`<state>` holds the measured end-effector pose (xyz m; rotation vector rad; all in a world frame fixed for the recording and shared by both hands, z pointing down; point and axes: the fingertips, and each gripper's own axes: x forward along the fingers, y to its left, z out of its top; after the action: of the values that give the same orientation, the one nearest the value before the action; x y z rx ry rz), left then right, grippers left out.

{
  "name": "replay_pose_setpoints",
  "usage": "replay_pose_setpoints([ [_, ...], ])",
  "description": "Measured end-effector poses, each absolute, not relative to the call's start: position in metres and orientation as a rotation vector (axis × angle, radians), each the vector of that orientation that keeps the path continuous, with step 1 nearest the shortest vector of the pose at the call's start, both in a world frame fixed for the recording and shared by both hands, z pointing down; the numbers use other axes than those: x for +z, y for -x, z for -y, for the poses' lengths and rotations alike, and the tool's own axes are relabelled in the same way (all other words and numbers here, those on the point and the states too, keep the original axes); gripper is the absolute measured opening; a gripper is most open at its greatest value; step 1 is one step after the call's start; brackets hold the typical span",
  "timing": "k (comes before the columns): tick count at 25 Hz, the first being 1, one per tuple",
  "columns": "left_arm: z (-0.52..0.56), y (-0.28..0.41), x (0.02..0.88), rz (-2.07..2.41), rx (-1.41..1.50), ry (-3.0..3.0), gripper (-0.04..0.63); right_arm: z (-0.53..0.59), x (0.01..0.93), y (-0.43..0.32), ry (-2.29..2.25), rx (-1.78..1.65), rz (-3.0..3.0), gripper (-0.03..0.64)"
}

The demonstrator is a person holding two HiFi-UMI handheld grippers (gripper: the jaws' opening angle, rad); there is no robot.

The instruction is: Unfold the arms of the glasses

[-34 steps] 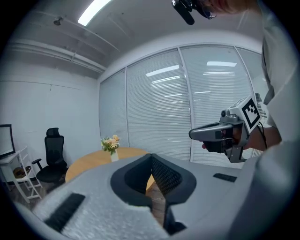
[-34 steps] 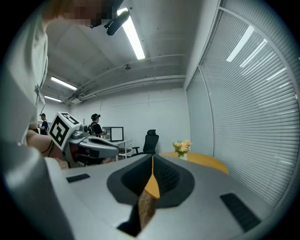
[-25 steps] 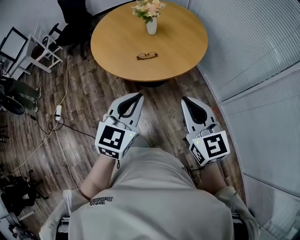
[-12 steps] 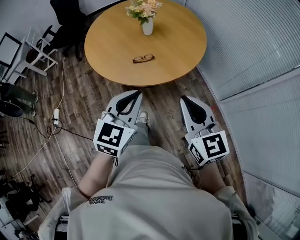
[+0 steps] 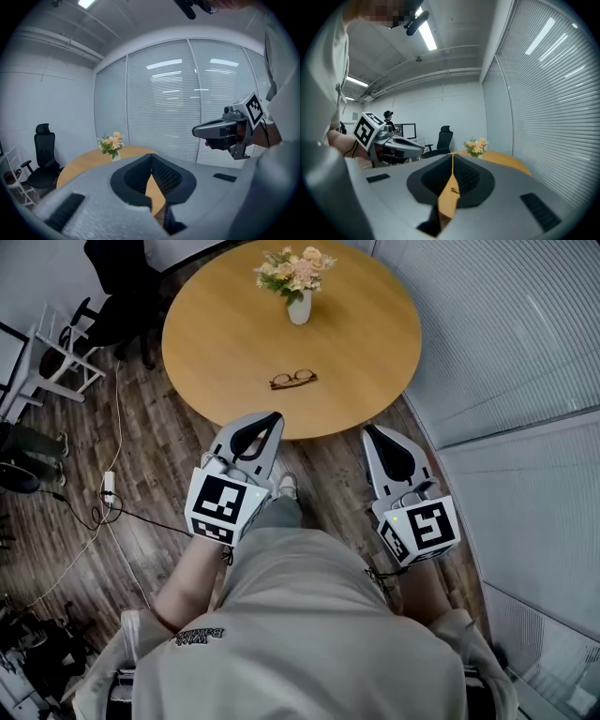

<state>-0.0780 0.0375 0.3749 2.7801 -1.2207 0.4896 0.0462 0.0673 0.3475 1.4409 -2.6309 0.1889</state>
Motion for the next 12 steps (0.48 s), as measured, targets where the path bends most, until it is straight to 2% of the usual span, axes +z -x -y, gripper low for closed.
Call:
replay_pose_setpoints([
  [12,0.049,0.123,0.398,1.131,0.506,-2.753,0.021,0.03,0.348,-0.002,-1.477,0.21,2.566,0.032],
])
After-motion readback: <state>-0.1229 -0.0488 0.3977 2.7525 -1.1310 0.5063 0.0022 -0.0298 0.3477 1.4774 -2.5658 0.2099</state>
